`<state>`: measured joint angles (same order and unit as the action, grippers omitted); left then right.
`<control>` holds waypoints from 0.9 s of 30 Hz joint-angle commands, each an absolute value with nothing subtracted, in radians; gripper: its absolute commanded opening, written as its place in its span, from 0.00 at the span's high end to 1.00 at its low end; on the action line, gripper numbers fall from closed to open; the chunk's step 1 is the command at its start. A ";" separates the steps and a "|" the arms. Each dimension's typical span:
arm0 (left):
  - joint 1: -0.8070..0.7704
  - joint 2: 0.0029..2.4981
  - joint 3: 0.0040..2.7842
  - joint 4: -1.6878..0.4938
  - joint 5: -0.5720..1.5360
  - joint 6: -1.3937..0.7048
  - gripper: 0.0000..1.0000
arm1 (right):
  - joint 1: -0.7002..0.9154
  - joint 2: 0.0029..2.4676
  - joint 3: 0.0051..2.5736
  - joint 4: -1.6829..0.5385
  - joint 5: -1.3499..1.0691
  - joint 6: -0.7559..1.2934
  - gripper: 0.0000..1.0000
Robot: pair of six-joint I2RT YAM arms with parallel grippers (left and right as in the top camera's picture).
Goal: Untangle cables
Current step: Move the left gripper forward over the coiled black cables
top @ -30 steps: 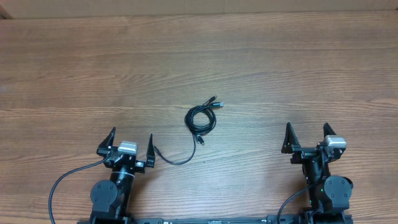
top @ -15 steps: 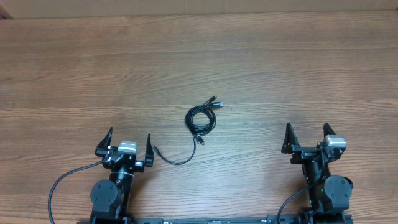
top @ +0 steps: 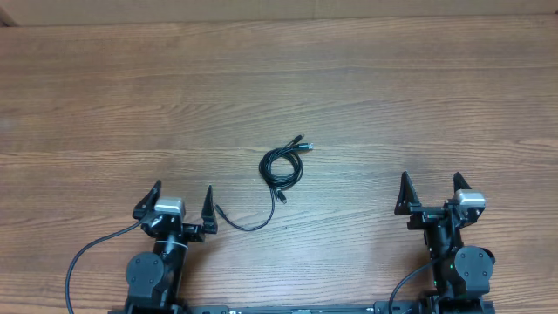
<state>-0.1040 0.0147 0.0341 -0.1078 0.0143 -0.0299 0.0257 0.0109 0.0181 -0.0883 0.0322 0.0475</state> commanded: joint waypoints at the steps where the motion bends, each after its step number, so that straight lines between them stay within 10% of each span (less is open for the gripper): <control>1: -0.099 0.012 0.105 -0.122 0.023 -0.058 0.00 | 0.021 0.003 0.008 -0.081 0.031 0.039 0.00; 27: -0.099 0.830 0.662 -0.417 0.190 -0.076 0.00 | 0.021 0.003 0.008 -0.081 0.032 0.039 0.00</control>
<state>-0.1043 0.7429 0.5491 -0.3618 0.1295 -0.0582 0.0261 0.0109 0.0181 -0.0883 0.0322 0.0479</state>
